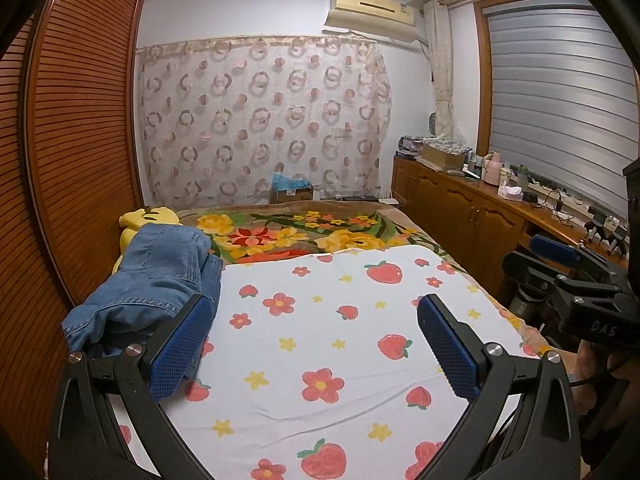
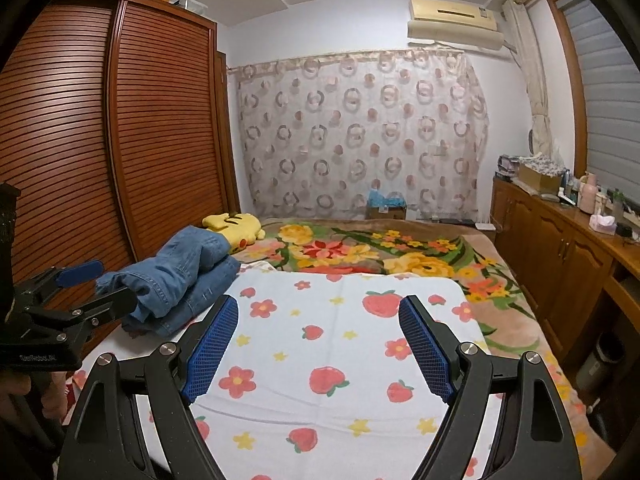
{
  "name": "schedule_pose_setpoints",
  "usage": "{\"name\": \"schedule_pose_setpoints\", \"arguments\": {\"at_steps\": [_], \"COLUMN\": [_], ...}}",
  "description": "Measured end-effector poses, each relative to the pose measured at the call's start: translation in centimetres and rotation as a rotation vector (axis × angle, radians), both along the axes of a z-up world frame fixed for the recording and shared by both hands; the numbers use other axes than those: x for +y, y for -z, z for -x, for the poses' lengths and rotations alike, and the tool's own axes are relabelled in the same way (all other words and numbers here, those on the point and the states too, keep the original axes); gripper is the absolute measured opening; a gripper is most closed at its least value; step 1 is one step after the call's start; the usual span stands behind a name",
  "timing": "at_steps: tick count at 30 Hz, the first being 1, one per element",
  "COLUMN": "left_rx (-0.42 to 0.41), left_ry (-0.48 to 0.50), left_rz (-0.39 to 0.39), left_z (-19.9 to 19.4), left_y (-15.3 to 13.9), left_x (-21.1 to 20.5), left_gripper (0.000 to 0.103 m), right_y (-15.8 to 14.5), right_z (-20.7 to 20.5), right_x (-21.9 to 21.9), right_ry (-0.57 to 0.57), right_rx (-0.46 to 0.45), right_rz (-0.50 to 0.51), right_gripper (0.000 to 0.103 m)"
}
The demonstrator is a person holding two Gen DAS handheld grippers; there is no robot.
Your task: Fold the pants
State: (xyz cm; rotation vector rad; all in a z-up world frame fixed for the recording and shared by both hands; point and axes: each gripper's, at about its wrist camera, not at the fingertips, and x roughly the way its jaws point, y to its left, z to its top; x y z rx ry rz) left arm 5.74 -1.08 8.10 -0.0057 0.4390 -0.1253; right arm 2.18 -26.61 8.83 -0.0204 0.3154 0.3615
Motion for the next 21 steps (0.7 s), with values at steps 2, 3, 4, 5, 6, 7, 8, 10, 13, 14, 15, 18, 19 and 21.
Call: {"name": "schedule_pose_setpoints", "arguments": {"at_steps": [2, 3, 4, 5, 6, 7, 8, 10, 13, 14, 15, 18, 19, 21], "left_rx": [-0.005, -0.006, -0.006, -0.006, -0.005, -0.006, -0.006, -0.006, -0.005, -0.005, -0.005, -0.006, -0.005, -0.004], "left_ry": [-0.005, -0.006, -0.006, -0.007, -0.007, -0.009, -0.007, -0.007, -0.01, -0.011, -0.011, -0.014, -0.014, -0.012], "left_rz": [-0.004, -0.004, -0.002, -0.002, -0.003, -0.003, -0.003, -0.002, 0.0, 0.001, 0.0, 0.0, 0.0, 0.003], "left_z": [-0.03, 0.01, 0.06, 0.04, 0.06, 0.06, 0.06, 0.05, 0.12, 0.13, 0.13, 0.19, 0.2, 0.19], "left_y": [-0.04, -0.02, -0.01, 0.0, 0.02, 0.01, 0.02, 0.04, 0.0, -0.04, -0.01, 0.02, 0.03, 0.02], "left_x": [-0.02, -0.02, 0.0, 0.0, 0.01, 0.0, 0.04, 0.08, 0.07, 0.04, 0.1, 0.09, 0.12, 0.17], "left_gripper": [0.103, 0.103, 0.103, 0.103, 0.103, 0.103, 0.103, 0.103, 0.103, 0.103, 0.103, 0.103, 0.103, 0.103], "right_y": [0.07, 0.08, 0.09, 0.24, 0.3, 0.35, 0.59, 0.57, 0.59, 0.62, 0.52, 0.55, 0.45, 0.55], "right_z": [0.05, 0.05, 0.07, 0.11, 0.11, 0.18, 0.38, 0.41, 0.48, 0.53, 0.48, 0.53, 0.51, 0.57], "right_x": [0.02, 0.03, 0.03, 0.01, 0.0, -0.01, 0.04, 0.07, 0.17, 0.33, 0.27, 0.2, 0.15, 0.13], "right_ry": [0.0, 0.001, 0.002, 0.003, 0.002, 0.001, 0.002, 0.001, 0.002, 0.003, 0.003, 0.003, 0.003, 0.001], "right_rx": [0.0, 0.0, 0.0, 0.0, 0.002, 0.003, 0.003, 0.003, 0.002, 0.002, 0.002, 0.002, 0.002, 0.002], "right_rz": [0.001, 0.002, 0.004, 0.004, 0.004, 0.003, 0.004, 0.005, 0.007, 0.007, 0.006, 0.005, 0.005, 0.003], "right_gripper": [0.084, 0.084, 0.084, 0.084, 0.084, 0.084, 0.084, 0.084, 0.084, 0.084, 0.084, 0.084, 0.084, 0.084]}}
